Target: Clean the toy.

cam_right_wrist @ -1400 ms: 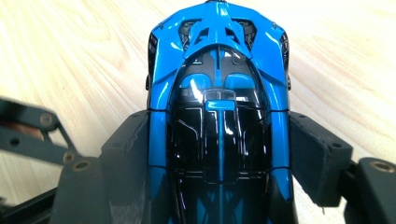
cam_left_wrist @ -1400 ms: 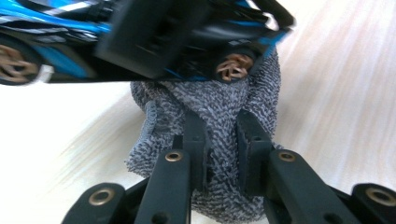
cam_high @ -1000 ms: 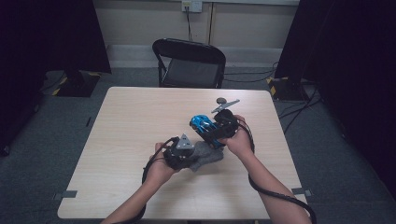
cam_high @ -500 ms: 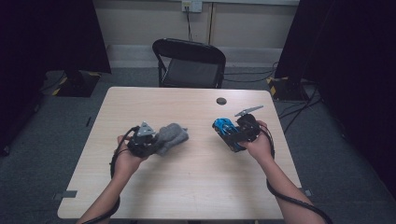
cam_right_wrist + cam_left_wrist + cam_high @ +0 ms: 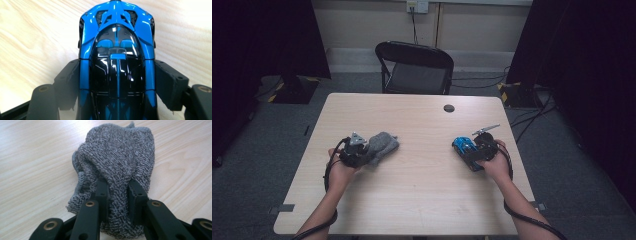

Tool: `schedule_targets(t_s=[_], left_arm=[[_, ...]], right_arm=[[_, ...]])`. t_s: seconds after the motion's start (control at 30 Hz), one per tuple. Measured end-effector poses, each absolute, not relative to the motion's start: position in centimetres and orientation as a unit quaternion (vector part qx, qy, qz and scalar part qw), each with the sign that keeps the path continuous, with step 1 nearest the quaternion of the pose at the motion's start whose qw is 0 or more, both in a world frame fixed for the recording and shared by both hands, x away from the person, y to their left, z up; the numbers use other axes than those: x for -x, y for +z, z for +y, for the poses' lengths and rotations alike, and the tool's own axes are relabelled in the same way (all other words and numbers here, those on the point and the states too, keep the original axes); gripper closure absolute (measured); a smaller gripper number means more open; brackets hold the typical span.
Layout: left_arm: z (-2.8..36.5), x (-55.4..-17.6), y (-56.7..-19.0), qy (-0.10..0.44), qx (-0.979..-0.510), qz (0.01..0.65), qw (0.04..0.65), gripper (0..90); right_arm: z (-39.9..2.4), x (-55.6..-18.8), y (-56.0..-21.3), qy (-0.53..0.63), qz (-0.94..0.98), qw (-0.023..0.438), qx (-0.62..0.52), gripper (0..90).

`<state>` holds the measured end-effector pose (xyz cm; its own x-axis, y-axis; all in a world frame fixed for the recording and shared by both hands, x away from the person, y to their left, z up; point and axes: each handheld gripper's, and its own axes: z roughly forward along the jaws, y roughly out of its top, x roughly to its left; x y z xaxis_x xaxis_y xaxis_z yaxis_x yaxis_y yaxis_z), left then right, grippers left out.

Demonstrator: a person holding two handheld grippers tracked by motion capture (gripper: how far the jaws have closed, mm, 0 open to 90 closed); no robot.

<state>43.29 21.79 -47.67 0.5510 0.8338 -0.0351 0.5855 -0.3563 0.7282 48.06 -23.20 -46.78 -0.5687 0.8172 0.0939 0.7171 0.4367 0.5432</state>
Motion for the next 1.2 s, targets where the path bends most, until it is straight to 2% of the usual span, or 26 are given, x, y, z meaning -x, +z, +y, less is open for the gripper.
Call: schedule_targets(t_s=[0.3, 0.67, 0.77, 0.87, 1.2], left_arm=[[20.9, -43.2, -48.5, 0.167, -0.810, 0.431, 0.360, 63.8], [20.2, -42.8, -48.3, 0.169, -0.809, 0.422, 0.372, 32.6], [20.1, -42.7, -48.1, 0.174, -0.812, 0.415, 0.372, 28.7], [20.1, -42.7, -48.1, 0.171, -0.811, 0.415, 0.376, 26.4], [20.0, -42.5, -47.3, 0.164, -0.813, 0.409, 0.380, 21.2]], right_arm=[[-23.6, -47.9, -47.5, 0.270, 0.844, 0.094, -0.454, 28.2], [-23.3, -47.6, -47.9, 0.269, 0.850, 0.106, -0.441, 26.5], [-23.4, -47.7, -47.8, 0.275, 0.848, 0.103, -0.441, 24.3], [-23.6, -47.7, -47.4, 0.288, 0.843, 0.120, -0.437, 20.8], [-23.8, -47.4, -46.2, 0.310, 0.837, 0.132, -0.431, 14.6]])
